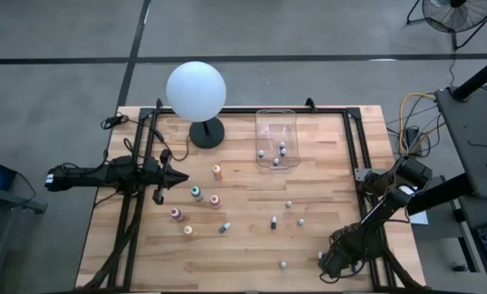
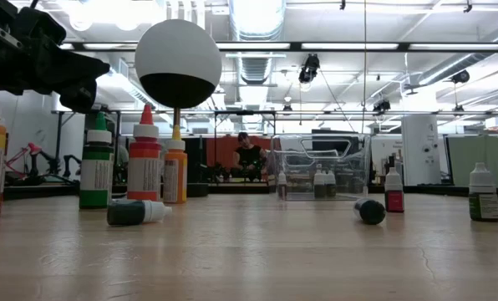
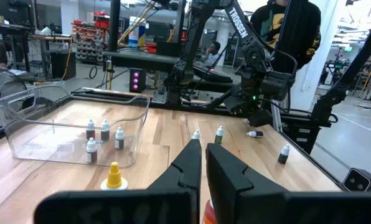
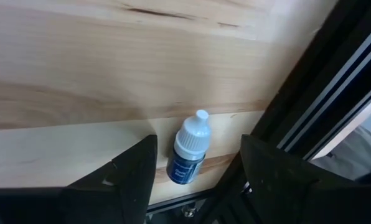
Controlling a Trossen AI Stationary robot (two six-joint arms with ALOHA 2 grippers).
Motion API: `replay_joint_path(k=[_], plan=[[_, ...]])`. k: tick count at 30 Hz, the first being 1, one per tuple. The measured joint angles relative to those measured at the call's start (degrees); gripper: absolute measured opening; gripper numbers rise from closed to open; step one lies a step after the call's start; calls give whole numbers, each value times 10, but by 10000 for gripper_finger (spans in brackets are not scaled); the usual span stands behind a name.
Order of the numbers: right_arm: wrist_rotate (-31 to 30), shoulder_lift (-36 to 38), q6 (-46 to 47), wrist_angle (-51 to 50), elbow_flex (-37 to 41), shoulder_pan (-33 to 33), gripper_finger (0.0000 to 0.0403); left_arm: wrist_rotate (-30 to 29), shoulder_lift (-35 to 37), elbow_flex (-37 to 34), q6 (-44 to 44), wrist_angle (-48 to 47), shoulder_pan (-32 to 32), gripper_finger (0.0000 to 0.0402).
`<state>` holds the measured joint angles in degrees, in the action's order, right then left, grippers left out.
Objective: Pick & Place food coloring
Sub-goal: Put the small dark blue food coloring bottle into the transparent bin
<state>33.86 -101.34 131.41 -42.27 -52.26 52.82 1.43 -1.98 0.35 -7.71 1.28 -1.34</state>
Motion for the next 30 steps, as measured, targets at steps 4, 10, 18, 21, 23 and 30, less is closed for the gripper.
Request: replay_joint_path(k=[4, 10, 18, 21, 23, 30], plan=[[0, 0, 0, 2, 4, 0, 219, 0, 0, 0, 0, 0, 0, 0], [0, 0, -4, 12, 8, 0, 218, 0, 0, 0, 0, 0, 0, 0], [-1, 1, -28, 20, 16, -4, 198, 0, 0, 0, 0, 0, 0, 0], [-2, 1, -42, 21, 20, -8, 191, 0, 0, 0, 0, 0, 0, 0], [-1, 1, -50, 23, 24, -11, 188, 0, 0, 0, 0, 0, 0, 0], [3, 1, -72, 24, 34, -21, 187, 0, 0, 0, 0, 0, 0, 0]])
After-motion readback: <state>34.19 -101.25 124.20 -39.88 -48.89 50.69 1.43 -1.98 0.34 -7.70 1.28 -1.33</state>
